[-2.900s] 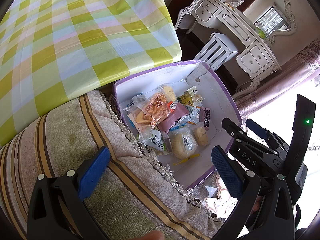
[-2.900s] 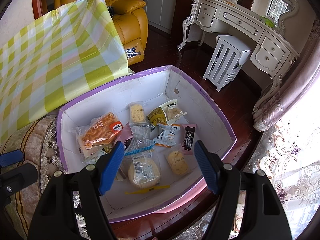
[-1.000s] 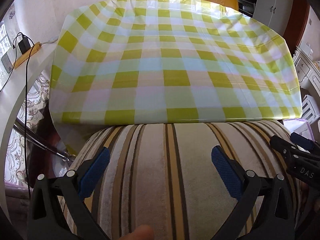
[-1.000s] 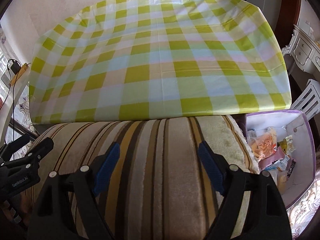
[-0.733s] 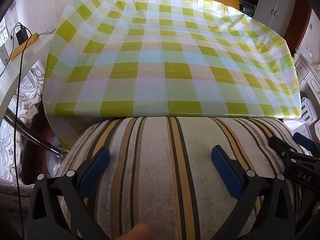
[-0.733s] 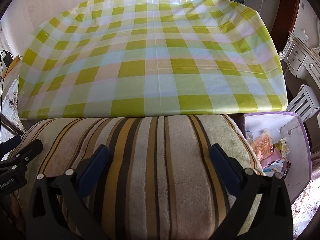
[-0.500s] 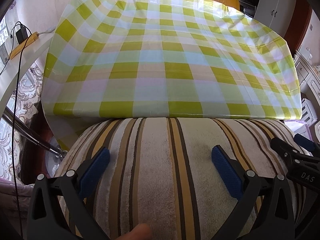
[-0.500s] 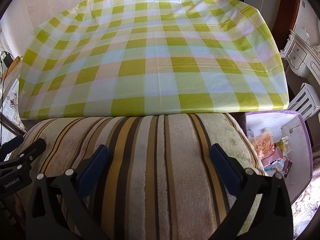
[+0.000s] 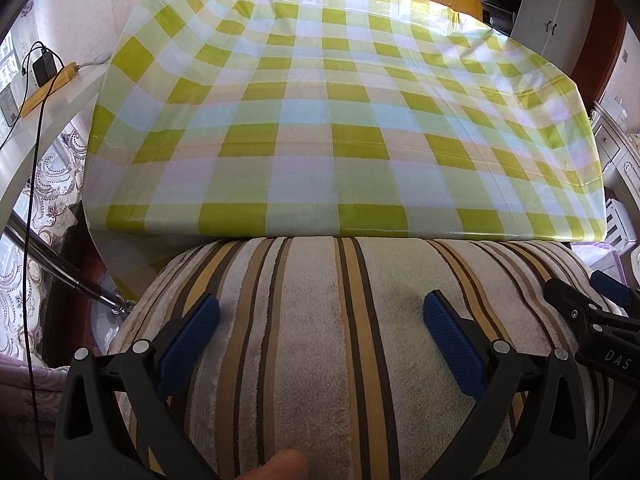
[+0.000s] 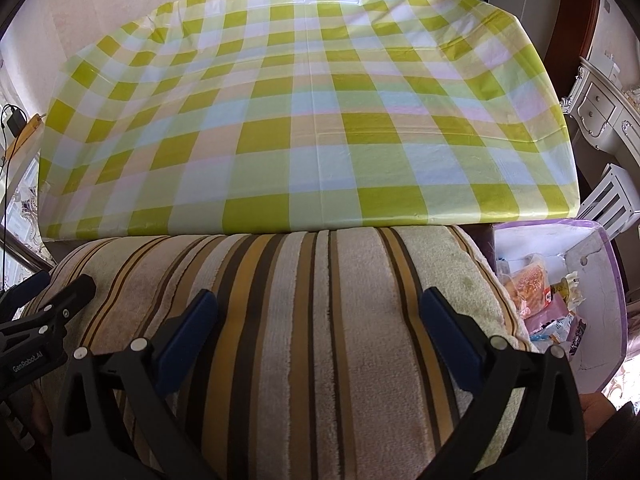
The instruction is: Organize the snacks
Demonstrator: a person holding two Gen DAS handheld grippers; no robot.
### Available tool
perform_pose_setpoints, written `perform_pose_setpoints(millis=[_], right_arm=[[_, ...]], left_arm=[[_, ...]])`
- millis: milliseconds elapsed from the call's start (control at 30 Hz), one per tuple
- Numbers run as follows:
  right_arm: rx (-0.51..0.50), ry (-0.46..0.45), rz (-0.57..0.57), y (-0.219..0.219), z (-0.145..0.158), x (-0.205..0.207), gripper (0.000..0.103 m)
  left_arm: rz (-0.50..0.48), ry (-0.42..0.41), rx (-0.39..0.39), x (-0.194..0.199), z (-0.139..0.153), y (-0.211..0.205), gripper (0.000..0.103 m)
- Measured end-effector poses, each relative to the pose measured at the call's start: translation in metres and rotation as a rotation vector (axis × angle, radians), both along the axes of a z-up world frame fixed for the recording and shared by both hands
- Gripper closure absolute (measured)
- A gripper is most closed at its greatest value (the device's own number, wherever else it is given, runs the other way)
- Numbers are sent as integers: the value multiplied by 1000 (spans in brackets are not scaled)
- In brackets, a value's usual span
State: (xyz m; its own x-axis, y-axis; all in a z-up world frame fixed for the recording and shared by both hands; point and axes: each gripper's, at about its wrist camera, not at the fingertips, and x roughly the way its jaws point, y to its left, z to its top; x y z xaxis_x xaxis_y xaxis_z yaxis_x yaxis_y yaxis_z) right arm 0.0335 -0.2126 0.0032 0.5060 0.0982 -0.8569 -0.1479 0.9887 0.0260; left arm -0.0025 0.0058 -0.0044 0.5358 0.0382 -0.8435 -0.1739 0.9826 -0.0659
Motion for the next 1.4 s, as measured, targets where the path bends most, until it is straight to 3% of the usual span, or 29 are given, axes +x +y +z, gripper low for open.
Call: perform_pose_setpoints(millis=[667,1400], right_arm=[[1,0,0,1,0,0,2],[3,2,-3,1,-2,1,1]], left_arm=[[9,-26,-44,-4,0,3,4],[15,0,-33,1,-3,5,4]])
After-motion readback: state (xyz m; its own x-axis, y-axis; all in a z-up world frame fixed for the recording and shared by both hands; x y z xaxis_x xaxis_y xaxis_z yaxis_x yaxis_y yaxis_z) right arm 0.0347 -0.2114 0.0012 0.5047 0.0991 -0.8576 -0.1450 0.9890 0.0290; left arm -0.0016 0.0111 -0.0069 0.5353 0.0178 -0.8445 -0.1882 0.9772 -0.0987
